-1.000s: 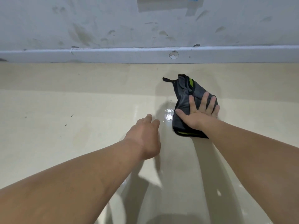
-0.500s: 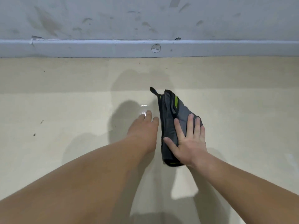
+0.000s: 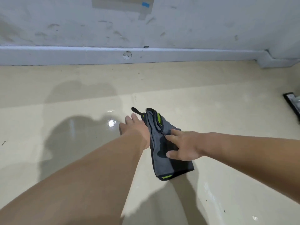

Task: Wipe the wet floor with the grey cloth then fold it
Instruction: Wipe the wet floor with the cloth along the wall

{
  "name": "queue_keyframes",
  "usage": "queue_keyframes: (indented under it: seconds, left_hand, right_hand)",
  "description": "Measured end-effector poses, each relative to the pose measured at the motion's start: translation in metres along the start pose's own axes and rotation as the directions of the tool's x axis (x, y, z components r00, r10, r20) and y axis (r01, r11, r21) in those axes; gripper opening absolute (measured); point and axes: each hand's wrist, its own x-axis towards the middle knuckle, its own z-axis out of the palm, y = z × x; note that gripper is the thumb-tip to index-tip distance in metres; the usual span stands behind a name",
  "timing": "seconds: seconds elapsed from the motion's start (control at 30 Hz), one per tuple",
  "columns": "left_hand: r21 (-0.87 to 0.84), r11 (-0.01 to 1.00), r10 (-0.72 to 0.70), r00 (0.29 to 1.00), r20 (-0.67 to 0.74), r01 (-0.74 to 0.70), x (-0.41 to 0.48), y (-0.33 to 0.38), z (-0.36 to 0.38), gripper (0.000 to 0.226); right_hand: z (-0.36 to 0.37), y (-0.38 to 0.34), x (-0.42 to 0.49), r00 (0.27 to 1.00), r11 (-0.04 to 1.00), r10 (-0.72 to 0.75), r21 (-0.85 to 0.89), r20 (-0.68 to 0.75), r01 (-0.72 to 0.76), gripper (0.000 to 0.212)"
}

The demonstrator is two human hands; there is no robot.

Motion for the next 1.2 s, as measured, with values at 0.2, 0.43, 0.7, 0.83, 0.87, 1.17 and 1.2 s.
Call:
queue_keyframes:
  seconds: [0.2,0.43,0.7,0.83,0.87,1.17,1.2]
  left_hand:
    - [-0.003,1.000,0.024,0.992,-0.127,-0.024,-0.010,-0.009,0.003,0.072]
    - [0.059,0.995,0.088,0.976,-0.198,-0.078,-0.006,0.037,-0.001,0.077]
    - [0.063,0.997,0.056,0.963,-0.264,-0.041,0.013,0.081,-0.019,0.081]
    - [0.013,1.000,-0.018,0.958,-0.288,0.022,0.025,0.098,-0.033,0.087]
    - [-0.016,0.999,-0.045,0.956,-0.289,0.042,0.025,0.100,-0.035,0.085]
    - [-0.110,0.991,-0.117,0.915,-0.385,0.081,0.038,0.185,-0.040,0.066]
    - [-0.121,0.990,-0.113,0.924,-0.365,0.073,0.045,0.195,-0.043,0.068]
  right_hand:
    - [0.011,-0.006,-0.004,0.999,0.998,-0.048,0.048,0.004,0.047,0.093]
    - [0.064,0.007,0.053,0.987,0.986,-0.159,0.055,-0.008,0.159,0.095]
    - [0.053,0.071,0.103,0.921,0.935,-0.350,-0.005,-0.173,0.354,0.079]
    - [0.012,0.113,0.148,0.876,0.922,-0.386,-0.117,-0.289,0.368,0.078]
    - [-0.001,0.121,0.154,0.871,0.920,-0.392,-0.125,-0.296,0.371,0.077]
    - [-0.043,0.220,0.202,0.831,0.933,-0.313,0.012,-0.460,0.359,0.075]
    - [-0.043,0.230,0.204,0.823,0.932,-0.307,0.022,-0.477,0.361,0.075]
